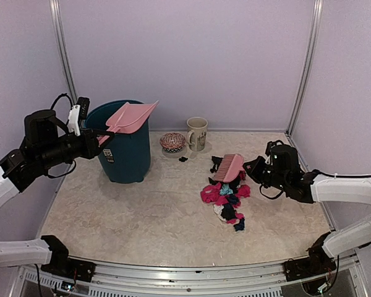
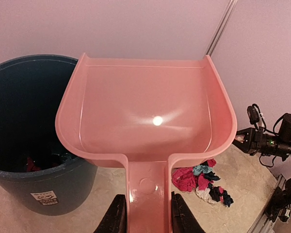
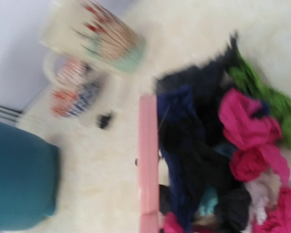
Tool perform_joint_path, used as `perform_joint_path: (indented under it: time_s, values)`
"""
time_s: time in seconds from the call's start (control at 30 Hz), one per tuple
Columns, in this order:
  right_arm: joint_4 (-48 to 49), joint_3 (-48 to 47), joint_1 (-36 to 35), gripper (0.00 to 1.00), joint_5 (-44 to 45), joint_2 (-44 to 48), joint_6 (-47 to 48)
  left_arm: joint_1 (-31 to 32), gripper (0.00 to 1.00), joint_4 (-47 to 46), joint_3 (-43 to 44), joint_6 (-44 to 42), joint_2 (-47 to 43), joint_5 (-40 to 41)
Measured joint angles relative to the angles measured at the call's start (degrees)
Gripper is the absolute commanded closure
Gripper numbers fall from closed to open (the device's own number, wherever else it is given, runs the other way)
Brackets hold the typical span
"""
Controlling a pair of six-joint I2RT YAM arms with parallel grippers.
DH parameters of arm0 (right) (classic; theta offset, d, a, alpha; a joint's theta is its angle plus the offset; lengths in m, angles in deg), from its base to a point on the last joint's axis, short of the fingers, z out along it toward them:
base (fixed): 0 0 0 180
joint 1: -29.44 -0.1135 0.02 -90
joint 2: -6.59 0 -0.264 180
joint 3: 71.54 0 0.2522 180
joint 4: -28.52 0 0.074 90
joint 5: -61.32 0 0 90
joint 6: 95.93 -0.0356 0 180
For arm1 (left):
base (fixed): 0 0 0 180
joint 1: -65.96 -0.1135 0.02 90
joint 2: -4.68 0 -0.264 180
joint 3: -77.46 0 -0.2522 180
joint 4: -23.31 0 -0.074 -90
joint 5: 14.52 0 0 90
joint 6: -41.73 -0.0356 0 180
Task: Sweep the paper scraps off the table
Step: Sweep the paper scraps at the center of the board.
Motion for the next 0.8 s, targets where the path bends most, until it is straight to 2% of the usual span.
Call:
perform_joint_path:
  time_s: [0.17,0.33,0.6,0.8]
  values:
    - [-1.9,-0.5,0.0,1.0,0.4,8.3,1.4,1.0,1.0,0.0,0.4,-0.2,0.2,1.7]
    - [-1.9,-2.7,0.0,1.0,-0.9,8.8,1.5,1.2,1.0,0.5,1.7,-0.4,0.7,2.6]
    - [2.7,-10.5,-1.9,1.0,-5.0,-3.8,1.1,1.3,1.0,3.7,6.3,-2.3,1.5,4.9]
    - [7.2,-15.0,-3.7,1.0,-7.5,-14.7,-0.6,1.3,1.0,4.1,6.4,-3.7,1.1,6.9]
